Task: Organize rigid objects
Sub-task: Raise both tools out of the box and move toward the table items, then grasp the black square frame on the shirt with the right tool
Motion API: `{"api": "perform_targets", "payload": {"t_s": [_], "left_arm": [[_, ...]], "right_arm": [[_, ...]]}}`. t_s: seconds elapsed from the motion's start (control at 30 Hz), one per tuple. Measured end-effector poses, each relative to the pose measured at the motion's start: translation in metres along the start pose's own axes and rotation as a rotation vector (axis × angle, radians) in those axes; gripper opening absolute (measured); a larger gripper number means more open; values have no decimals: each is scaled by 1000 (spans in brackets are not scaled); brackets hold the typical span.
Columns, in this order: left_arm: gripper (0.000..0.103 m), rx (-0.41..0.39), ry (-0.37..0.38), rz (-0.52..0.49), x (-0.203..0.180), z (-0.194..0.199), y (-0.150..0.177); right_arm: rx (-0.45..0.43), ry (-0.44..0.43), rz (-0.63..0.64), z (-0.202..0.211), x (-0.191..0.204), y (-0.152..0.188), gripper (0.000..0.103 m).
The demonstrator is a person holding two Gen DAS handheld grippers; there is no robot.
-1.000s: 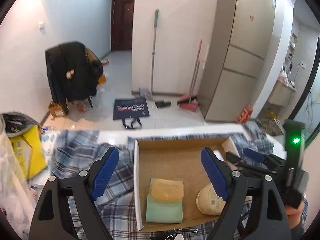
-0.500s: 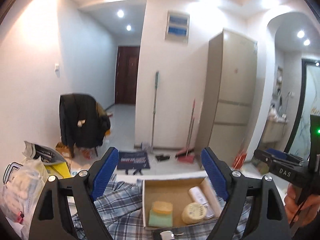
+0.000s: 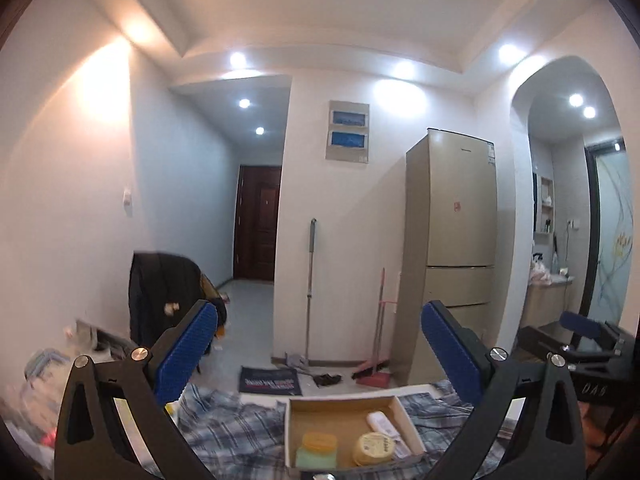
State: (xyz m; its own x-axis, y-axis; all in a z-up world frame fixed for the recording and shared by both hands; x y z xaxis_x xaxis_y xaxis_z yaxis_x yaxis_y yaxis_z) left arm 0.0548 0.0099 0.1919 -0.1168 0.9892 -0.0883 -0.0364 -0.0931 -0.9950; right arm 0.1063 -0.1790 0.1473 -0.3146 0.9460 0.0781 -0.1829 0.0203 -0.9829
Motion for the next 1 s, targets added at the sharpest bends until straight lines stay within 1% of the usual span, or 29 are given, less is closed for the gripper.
{"api": "perform_targets", "payload": {"t_s": [0.07,0.13,0.17,0.2,0.27,0.3,0.4,0.5,0.57,0.6,0.7,0.8,0.87,0.93,1.0], "left_arm": [[103,-15,-14,13,4,5,4],[103,-27,-48,-12,5,8,12],[103,-19,-61,-34,2,7,16],[103,2,-51,-62,-2,5,22],[103,35,-4,-100,-11,3,30],[103,40,5,-112,-14,2,34],[103,15,-18,-104,-16,1,43],[103,27,-18,-91,-15,-6,57],[103,40,-39,-99,-12,-14,67],[103,59,-52,-105,-11,-20,73],[103,115,-47,-101,-10,-38,90],[103,143,-53,-76,-6,-47,105],[103,177,-51,-69,-4,-54,117],[103,250,-60,-74,-2,-63,134],[103,275,-50,-52,0,-66,144]], "right_arm": [[12,-2,-22,2,-1,8,103],[42,-7,-46,0,-4,15,103],[56,-9,-51,0,-5,19,103],[73,-6,-51,-3,-6,23,103],[87,2,-51,-1,-9,30,103],[89,1,-52,-1,-10,33,103],[109,4,-48,-5,-11,43,103],[154,12,-36,-16,-12,62,103],[194,11,-32,-26,-14,76,103],[225,10,-32,-33,-16,85,103],[324,10,-69,-53,-30,113,102],[374,14,-91,-65,-40,135,101],[414,21,-90,-75,-43,149,101],[473,30,-79,-87,-46,166,98],[533,48,-53,-97,-47,182,98]]}}
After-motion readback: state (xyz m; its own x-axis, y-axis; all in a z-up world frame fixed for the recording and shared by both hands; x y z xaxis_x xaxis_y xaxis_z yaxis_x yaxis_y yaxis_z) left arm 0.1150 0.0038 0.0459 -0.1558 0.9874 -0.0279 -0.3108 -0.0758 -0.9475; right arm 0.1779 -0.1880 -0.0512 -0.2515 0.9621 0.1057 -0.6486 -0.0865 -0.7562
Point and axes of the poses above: each gripper's, at about its wrist camera, not at the fingertips, and z roughly against the way its jaws point, x to its left, y to its underside, the point moved 5 cm from there along -z, roughly the way its jaws point, and after that the axes turned 5 degrees about -y, right-handed, at the moved point
